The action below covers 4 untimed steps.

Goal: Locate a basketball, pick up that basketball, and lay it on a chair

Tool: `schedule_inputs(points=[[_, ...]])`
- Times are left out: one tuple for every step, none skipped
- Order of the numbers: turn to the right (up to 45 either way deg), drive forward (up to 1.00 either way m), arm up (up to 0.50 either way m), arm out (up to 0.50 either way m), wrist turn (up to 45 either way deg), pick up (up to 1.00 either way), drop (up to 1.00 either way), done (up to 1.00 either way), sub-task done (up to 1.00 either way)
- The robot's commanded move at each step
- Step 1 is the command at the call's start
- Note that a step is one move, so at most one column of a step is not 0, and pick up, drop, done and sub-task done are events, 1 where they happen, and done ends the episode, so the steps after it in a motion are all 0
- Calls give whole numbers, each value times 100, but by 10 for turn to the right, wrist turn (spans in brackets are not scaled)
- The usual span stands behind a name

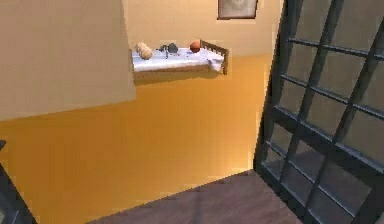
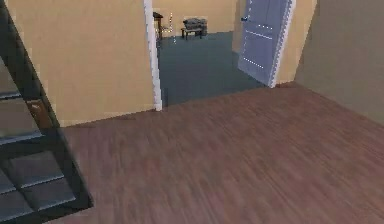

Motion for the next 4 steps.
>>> schedule_inputs(points=[[0,100,0,0,0,0,0,0,0],[0,60,0,0,0,0,0,0,0],[90,0,0,0,0,0,0,0,0],[0,100,0,0,0,0,0,0,0]])
